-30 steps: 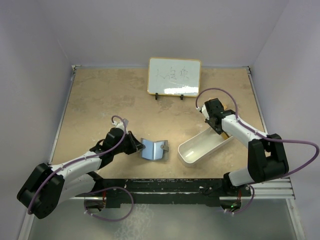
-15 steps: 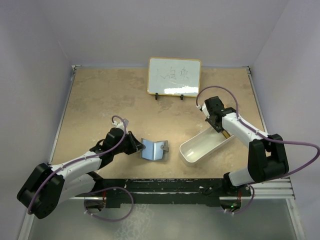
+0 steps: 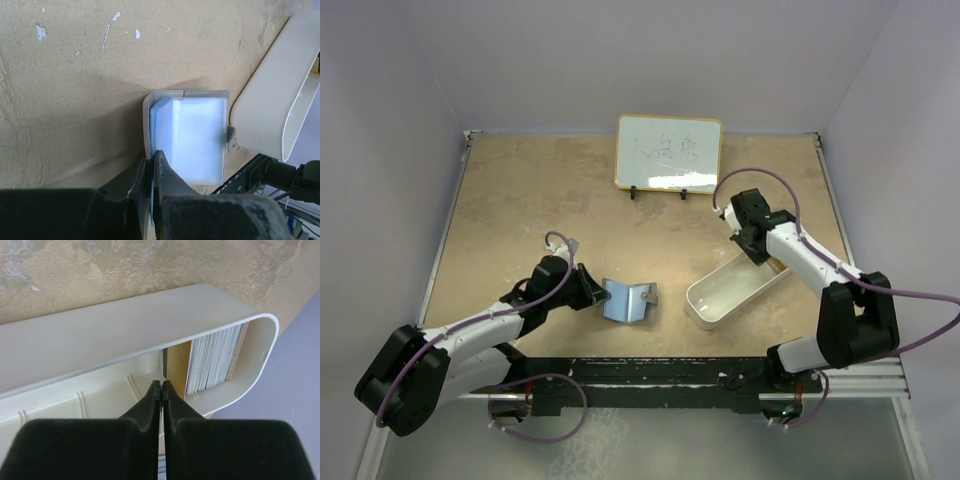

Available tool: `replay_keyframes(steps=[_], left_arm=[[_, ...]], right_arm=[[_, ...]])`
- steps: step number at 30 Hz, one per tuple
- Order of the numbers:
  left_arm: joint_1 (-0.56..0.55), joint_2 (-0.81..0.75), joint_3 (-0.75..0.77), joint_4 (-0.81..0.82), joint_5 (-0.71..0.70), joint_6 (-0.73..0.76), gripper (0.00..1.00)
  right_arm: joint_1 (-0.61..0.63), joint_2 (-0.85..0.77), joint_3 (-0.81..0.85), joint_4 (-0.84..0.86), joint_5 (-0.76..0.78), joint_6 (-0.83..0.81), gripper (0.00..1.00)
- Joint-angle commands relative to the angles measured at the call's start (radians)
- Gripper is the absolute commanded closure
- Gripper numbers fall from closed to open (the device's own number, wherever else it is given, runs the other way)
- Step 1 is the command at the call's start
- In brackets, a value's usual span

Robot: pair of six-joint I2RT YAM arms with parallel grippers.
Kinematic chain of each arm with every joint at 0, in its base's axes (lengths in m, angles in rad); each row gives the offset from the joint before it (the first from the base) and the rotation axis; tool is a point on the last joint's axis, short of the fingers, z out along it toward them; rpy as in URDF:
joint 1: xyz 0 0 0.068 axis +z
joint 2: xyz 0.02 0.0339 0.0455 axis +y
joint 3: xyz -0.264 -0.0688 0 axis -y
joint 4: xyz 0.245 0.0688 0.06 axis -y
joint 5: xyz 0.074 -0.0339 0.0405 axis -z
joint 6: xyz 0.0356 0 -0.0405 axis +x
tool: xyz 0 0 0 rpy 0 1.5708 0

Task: Put the credit cards into the card holder
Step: Pick up the credit card from the storage box.

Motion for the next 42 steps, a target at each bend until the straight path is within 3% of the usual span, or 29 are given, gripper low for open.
replay_keyframes(steps=[1, 16, 23, 25, 29, 38, 42], left_arm=[[0.004, 0.003, 0.021, 0.024, 0.017, 0.020, 1.00], [0.004, 0.044, 0.022, 0.043, 0.006, 0.017, 1.00], [0.004, 0.044, 0.036, 0.007, -0.032, 0.022, 0.87], [0.004, 0.031, 0.043, -0.011, -0.045, 0.022, 0.89], [0.004, 0.009, 0.046, -0.012, -0.043, 0.001, 1.00], [0.004, -0.058, 0.028, 0.037, -0.095, -0.078, 1.00], [0.004, -0.063, 0.011, 0.070, -0.113, -0.120, 1.00]], right_arm=[[-0.003, -0.065, 0.074, -0.093, -0.061, 0.046, 1.00], [0.000, -0.137, 0.223, -0.254, -0.075, 0.091, 1.00], [0.013, -0.146, 0.373, -0.346, -0.023, 0.233, 1.00], [0.043, -0.147, 0.401, -0.348, -0.061, 0.265, 1.00], [0.167, -0.174, 0.407, -0.274, -0.094, 0.339, 1.00], [0.261, -0.133, 0.410, -0.005, -0.513, 0.674, 1.00], [0.301, -0.134, 0.313, 0.192, -0.592, 0.826, 1.00]])
